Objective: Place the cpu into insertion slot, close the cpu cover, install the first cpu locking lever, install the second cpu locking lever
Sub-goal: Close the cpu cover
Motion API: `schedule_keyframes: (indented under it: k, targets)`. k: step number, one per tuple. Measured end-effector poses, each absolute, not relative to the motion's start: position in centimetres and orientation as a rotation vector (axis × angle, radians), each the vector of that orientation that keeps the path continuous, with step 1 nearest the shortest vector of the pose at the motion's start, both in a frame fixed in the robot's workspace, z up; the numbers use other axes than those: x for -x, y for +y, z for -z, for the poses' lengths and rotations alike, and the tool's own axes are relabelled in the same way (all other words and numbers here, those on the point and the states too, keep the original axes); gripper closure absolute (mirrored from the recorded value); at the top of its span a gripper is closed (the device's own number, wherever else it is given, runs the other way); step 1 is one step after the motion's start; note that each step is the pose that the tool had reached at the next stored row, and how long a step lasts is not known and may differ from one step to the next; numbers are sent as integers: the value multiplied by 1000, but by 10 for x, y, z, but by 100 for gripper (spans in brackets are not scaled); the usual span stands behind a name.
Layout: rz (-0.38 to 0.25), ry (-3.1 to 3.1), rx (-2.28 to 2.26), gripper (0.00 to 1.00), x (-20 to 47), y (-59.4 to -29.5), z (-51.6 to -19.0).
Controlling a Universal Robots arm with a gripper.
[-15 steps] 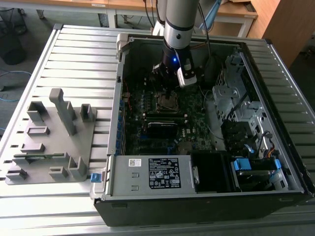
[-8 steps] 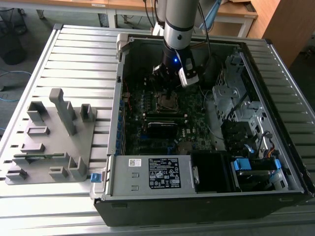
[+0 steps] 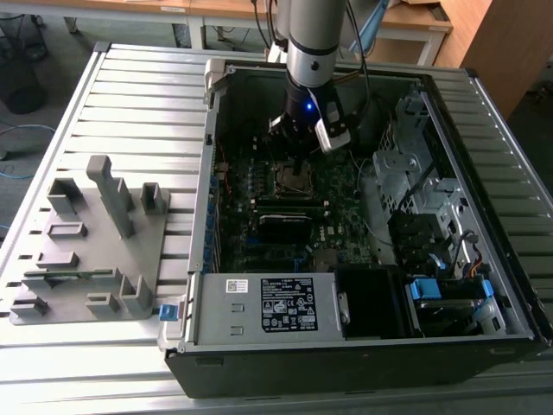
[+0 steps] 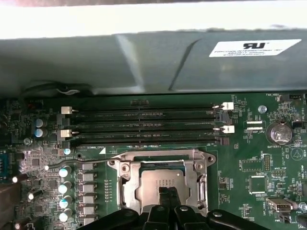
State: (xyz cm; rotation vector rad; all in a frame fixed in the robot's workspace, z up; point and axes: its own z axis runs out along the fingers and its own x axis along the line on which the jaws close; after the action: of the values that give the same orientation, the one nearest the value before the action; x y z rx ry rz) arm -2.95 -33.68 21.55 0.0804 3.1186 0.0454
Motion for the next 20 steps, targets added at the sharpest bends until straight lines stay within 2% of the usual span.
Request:
schedule_keyframes:
  k: [20]
  targets:
    - [-39,3119,-81,89,61,-336,-208]
